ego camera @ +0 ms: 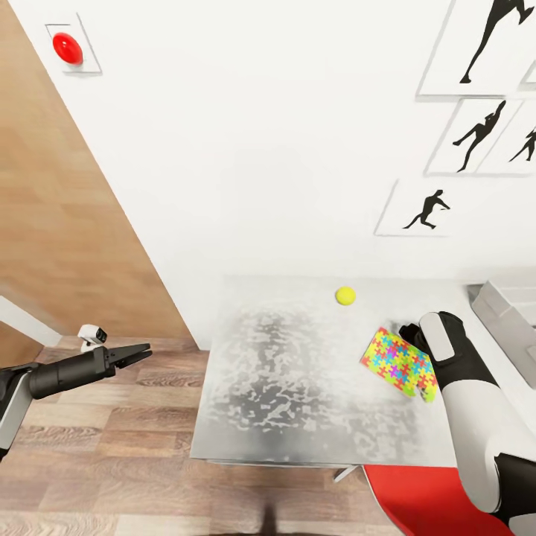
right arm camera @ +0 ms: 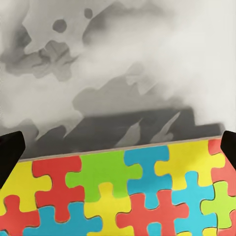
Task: Put all the toys in the child's room - the three board games (two on the bed and one on the table), the two jigsaw puzzles on the table, and the tennis ball on the table - inside the toy box on the table in the child's room.
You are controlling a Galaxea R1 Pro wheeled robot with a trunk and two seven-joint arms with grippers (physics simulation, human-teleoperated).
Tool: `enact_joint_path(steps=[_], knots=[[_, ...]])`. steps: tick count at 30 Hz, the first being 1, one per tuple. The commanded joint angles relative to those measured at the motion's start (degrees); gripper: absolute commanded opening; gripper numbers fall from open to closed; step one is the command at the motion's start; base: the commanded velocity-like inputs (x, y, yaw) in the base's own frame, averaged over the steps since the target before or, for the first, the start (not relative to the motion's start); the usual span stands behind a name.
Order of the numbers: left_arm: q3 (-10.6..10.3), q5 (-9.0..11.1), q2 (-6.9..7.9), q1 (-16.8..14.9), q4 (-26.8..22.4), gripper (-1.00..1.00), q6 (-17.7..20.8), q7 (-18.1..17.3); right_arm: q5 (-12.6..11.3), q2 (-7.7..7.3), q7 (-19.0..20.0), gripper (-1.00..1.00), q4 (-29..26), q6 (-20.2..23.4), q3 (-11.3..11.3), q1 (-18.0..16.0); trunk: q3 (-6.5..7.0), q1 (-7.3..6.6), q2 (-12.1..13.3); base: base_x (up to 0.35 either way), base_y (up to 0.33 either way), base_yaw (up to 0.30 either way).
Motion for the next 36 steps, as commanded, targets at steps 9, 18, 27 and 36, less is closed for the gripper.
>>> enact_joint_path(steps=[9,18,27,36], knots=[[-0.03,0.13,-0.08,-0.04,-0.02,1.00,0.48,-0.06,2.19,0.05,-0.50,1.00,-0.30,0.01,-0.07,-0.73,-0.09,0.03,-0.10,0.000,0.000,0.000],[-0.03,0.08,-0.05,-0.04,0.01,1.00,0.46,0.01,6.58,0.66,-0.31,1.00,-0.26,-0.05,0.24,-1.46,-0.09,0.03,-0.10,0.000,0.000,0.000],[-0.02,0.08,-0.05,-0.04,0.01,1.00,0.42,0.03,6.90,0.85,-0.20,1.00,-0.18,-1.24,0.35,-1.52,-0.16,0.03,-0.10,0.000,0.000,0.000],[-0.02,0.08,-0.09,-0.04,0.01,1.00,0.39,0.03,6.83,0.87,1.18,1.00,0.42,-2.98,4.07,-1.52,-0.85,0.03,-0.10,0.000,0.000,0.000]])
